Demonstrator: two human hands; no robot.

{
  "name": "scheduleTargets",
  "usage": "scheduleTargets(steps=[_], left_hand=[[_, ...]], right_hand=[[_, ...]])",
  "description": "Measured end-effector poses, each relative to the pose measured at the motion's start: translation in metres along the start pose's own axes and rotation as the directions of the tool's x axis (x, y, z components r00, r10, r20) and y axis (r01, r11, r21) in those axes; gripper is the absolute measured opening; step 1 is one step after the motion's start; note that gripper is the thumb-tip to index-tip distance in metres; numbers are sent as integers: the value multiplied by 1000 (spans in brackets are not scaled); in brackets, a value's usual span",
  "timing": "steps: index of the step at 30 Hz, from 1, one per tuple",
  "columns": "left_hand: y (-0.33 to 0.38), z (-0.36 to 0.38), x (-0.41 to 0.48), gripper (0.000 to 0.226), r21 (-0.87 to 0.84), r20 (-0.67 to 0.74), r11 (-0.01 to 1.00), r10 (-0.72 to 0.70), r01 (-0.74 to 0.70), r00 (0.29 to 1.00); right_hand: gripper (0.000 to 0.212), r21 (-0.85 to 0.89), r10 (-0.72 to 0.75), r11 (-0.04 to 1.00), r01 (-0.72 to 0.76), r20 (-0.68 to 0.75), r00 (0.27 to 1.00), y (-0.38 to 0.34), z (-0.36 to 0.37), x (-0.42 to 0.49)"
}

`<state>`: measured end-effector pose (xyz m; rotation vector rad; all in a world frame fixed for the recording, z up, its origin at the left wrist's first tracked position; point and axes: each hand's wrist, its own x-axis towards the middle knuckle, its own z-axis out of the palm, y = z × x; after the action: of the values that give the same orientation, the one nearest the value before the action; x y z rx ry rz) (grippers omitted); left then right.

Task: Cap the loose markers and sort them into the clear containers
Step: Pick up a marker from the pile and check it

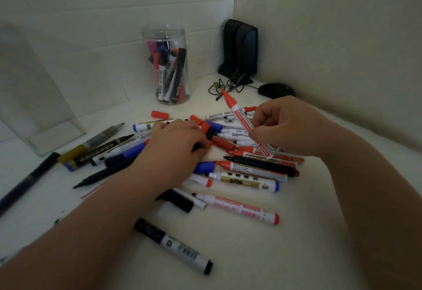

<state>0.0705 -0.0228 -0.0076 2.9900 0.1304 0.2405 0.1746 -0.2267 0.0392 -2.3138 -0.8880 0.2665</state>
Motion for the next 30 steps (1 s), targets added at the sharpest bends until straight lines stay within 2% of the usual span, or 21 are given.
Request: scheduleTargets(steps=[3,8,12,14,16,18,20,21,23,24,25,27,30], left_hand=[[2,-1,0,17,-67,-38,998,-22,19,999],[6,-3,-1,29,-33,-9,999,-25,25,1000],[3,-2,-2,32,-74,-6,997,-29,28,1000],[1,-1,-3,31,-157,-45,987,-37,29,998],[-2,-4,-3,28,-350,-87,934,-111,74,990],[-9,-10,-6,20,-566,-94,813,-226,135,970],[-18,-12,-11,14,-774,-68,615,-318,151,946],[-20,-13,-13,14,-872,-42,472,-342,133,939],[-24,-15,-17,18,-992,19,110,-356,63,934],[-25,-16,-18,21,-998,36,-62,-345,16,938],[-26,-18,-19,25,-984,40,-179,-334,-22,942],[-28,-22,-20,30,-966,32,-253,-315,-51,949],[-31,-23,-22,28,-962,22,-266,-294,-59,956]], right_hand=[[5,-5,8,1000,-8,11,1000,-1,1,0],[6,-15,4,1000,-4,-7,1000,-4,3,0],[7,-11,2,1000,-2,-7,1000,-4,4,-1],[7,1,2,1000,-2,-13,1000,-5,6,-1],[8,17,-9,1000,9,-31,999,-6,6,-1],[10,35,-23,999,25,-31,999,-8,5,-3],[9,67,-36,997,36,4,999,-10,5,-6],[10,101,-50,994,48,24,998,-12,6,-8],[12,191,-91,978,81,44,995,-18,9,-11],[14,242,-111,965,99,36,993,-21,10,-13],[17,292,-131,949,120,16,991,-24,11,-14],[25,364,-165,917,165,-32,986,-29,13,-16],[23,421,-198,886,195,-37,979,-32,15,-17]])
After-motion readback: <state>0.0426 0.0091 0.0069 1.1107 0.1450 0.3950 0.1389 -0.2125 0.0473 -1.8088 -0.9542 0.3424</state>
